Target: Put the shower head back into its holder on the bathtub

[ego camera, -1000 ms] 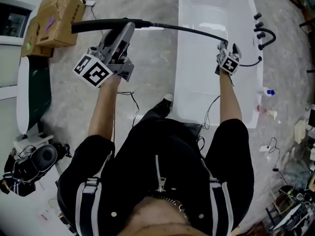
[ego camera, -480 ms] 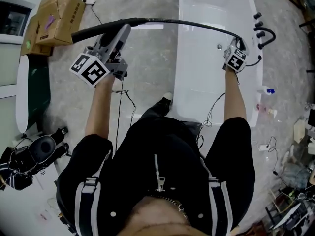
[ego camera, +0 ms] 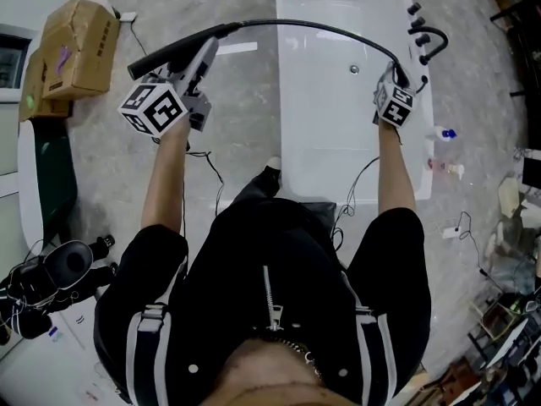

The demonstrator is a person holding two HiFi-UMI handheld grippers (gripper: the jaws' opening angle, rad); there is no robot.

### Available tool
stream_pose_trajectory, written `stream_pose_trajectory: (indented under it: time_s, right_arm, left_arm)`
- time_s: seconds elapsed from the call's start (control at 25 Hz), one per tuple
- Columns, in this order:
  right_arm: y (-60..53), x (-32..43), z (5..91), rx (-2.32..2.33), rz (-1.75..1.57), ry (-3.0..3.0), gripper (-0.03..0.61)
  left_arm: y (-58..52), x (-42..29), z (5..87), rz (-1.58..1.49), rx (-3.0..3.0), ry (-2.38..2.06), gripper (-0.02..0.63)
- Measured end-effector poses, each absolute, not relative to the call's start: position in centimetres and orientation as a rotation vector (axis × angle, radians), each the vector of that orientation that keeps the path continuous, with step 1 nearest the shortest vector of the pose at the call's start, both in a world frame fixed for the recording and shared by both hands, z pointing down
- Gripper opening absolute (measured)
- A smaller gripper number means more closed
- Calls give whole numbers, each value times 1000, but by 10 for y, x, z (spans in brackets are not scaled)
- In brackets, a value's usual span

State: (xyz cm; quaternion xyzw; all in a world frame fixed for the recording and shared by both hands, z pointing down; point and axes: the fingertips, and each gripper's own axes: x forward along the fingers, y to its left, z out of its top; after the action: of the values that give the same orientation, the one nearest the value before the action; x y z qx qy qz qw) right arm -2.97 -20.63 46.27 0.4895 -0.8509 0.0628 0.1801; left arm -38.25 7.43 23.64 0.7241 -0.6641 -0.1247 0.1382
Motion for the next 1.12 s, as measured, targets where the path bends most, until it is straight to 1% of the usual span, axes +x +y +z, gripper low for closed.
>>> stream_pose_trajectory:
  time_s: [0.24, 0.48, 0.68, 0.92, 1.12]
  right_arm:
    - [-205, 16, 438, 1360, 15, -2381, 64]
    - [-210, 83, 409, 1383, -88, -2349, 64]
    - [-226, 132, 371, 1428, -141, -2357, 63]
    - [-259, 157, 329, 1442, -167, -2437, 64]
    - [-280, 155, 283, 1508, -237, -2472, 64]
  left_arm:
    - [26, -351, 252, -187, 2146, -1881, 144]
    - [-18, -286, 264, -49, 2224, -1818, 144]
    - [-57, -234, 271, 2, 2273, -1755, 144]
    - [-94, -186, 279, 18, 2304, -1707, 144]
    - [-122, -164, 281, 55, 2410, -1604, 146]
